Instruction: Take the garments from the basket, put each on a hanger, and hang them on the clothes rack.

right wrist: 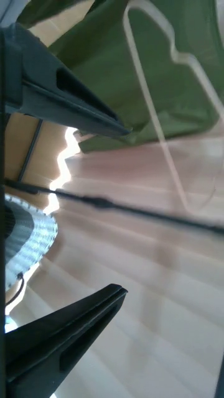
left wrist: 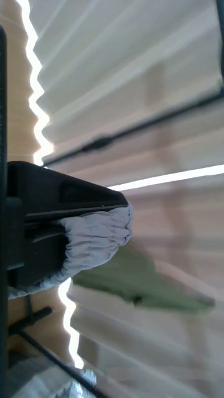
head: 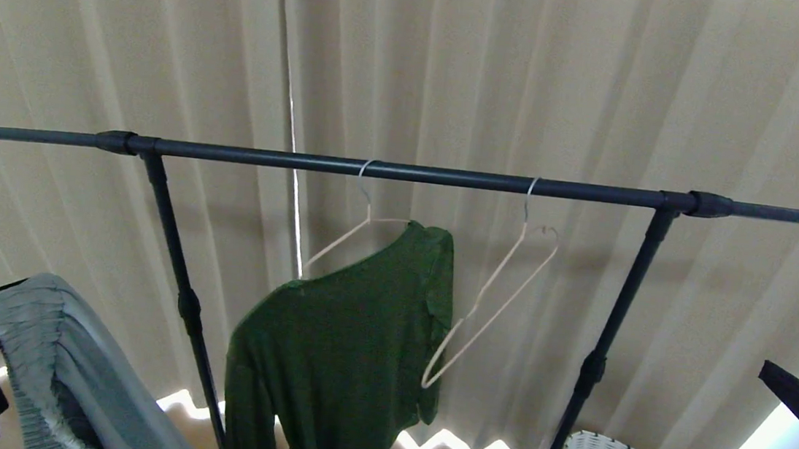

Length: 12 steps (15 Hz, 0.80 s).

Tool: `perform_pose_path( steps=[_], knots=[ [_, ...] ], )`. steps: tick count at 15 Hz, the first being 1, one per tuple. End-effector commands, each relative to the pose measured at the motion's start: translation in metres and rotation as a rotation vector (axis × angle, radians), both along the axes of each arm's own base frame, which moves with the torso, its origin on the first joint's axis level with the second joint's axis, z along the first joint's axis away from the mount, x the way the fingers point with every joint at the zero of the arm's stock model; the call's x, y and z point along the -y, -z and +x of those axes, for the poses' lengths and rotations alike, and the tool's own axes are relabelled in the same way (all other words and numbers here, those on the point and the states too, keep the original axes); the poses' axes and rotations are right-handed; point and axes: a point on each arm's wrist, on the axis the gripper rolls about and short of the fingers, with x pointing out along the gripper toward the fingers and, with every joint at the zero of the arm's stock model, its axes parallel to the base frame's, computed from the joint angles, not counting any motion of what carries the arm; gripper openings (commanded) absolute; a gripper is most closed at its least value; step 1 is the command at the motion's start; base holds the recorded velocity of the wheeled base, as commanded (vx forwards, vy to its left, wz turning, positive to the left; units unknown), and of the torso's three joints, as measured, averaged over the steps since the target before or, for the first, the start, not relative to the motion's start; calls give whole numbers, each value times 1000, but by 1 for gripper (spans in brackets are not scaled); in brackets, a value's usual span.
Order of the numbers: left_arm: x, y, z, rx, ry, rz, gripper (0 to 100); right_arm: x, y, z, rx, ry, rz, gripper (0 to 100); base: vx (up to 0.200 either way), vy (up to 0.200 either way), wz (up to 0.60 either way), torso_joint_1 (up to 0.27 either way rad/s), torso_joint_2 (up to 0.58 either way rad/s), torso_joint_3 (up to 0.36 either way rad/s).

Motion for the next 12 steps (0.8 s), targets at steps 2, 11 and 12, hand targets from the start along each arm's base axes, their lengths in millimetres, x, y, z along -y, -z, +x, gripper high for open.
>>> perform_pose_path(
  steps=[2,11,12],
  knots=[
    [0,0,0,0,-1,0,0,0,0,0,-1,-1,0,100,0,200,0,0,2,2],
    [-1,1,-4,16,2,19,0,-2,-5,28,-69,-12,-7,100,0,67,0,2,0,0],
    [-1,0,-4,16,2,19,0,-3,-4,34,-84,-16,-7,100,0,0,0,0,0,0]
  ],
)
